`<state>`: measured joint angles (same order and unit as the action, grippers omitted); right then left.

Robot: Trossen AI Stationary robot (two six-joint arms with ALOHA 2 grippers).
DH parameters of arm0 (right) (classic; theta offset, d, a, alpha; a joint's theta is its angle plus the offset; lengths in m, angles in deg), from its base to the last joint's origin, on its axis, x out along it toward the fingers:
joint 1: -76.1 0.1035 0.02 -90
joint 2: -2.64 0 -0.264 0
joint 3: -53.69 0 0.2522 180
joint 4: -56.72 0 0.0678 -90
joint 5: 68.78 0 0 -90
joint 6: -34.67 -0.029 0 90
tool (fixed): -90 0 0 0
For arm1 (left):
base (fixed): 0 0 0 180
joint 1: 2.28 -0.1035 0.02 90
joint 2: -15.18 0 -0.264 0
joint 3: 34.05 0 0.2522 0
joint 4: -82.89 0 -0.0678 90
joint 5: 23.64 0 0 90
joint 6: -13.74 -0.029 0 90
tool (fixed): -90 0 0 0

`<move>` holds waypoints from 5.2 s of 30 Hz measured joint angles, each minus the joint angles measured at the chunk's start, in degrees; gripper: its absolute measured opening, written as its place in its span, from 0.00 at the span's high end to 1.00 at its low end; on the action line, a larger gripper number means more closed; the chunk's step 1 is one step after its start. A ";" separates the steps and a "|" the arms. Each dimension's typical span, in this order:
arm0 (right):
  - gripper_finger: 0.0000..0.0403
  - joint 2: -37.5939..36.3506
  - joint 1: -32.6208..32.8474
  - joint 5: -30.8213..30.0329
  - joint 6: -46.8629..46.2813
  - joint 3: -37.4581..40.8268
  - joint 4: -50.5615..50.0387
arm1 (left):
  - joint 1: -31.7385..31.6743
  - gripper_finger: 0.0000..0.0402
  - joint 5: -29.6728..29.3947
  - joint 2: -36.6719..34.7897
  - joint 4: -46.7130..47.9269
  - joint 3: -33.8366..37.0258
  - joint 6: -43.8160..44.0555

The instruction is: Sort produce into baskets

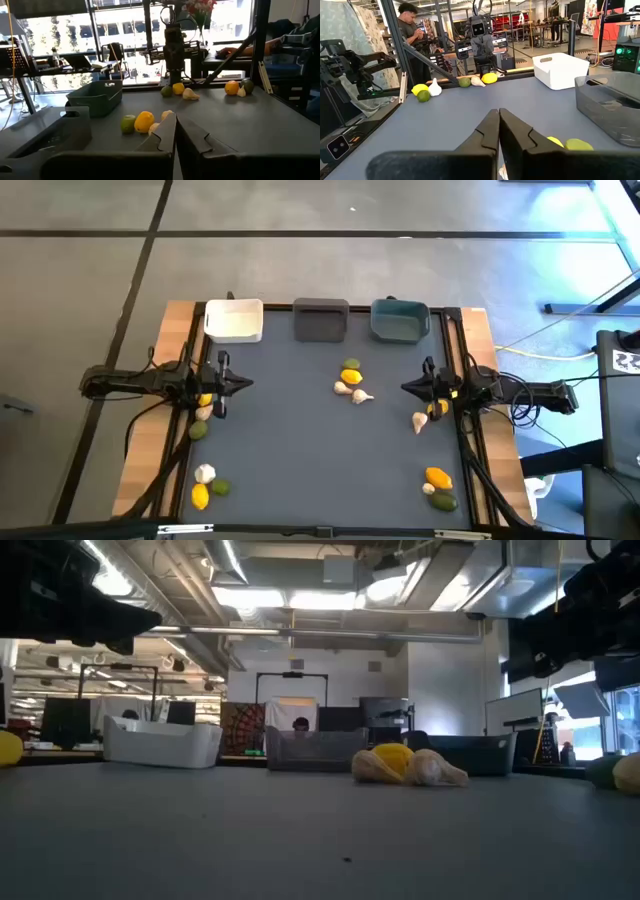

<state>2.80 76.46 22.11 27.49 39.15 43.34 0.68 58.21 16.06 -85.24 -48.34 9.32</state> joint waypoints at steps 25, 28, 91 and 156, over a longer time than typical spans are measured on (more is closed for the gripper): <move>0.96 -0.01 0.00 -0.01 0.01 0.00 0.02 | -0.01 0.98 0.00 0.00 -0.02 0.02 -0.02; 0.96 0.00 -0.02 -0.01 0.01 0.00 0.01 | -0.02 0.98 0.02 0.00 0.00 0.00 -0.02; 0.96 0.48 -0.02 -20.69 9.24 0.02 7.59 | -11.32 0.98 -7.10 64.76 -41.64 -26.01 2.14; 0.96 0.50 -0.02 -19.34 5.99 0.00 8.06 | -13.94 0.47 8.31 120.93 -9.60 -70.82 0.40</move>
<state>3.30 76.44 2.76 33.48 39.15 51.40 -13.26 66.52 137.00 -94.84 -119.16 9.72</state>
